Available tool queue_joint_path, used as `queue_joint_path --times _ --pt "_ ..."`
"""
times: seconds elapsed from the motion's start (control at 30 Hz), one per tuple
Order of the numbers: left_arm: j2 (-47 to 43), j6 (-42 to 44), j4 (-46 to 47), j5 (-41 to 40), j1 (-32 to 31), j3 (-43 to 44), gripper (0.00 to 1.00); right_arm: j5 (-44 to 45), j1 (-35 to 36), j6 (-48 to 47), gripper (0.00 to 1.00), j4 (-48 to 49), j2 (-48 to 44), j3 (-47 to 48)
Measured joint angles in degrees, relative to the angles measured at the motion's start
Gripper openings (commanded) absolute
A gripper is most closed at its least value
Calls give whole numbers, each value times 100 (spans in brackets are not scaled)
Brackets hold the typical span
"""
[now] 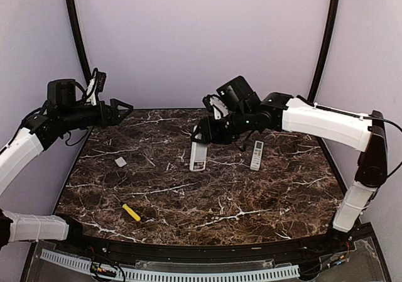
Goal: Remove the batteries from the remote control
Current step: Place the remote control without the battery cover at the center of the board.
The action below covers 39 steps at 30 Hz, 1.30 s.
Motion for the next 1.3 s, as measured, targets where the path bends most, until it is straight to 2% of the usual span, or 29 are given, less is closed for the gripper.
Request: queue_joint_path --times 0.2,0.57,0.83,1.07,1.3 --pt "-4 -153 -107 -645 809 -450 99 420 2 470 3 -1054 833 369" --pt "-199 170 -214 -1528 855 -553 99 1104 2 981 7 -2048 2131 1099" --pt "-304 278 -275 -1727 855 -608 99 1298 0 1276 25 -2151 2424 1268" --pt "-306 295 -293 -1725 855 -619 99 1438 -9 1425 45 -2155 2435 1274" --pt "-304 297 -295 -1725 855 -627 98 1508 -9 1462 73 -2122 2498 1276"
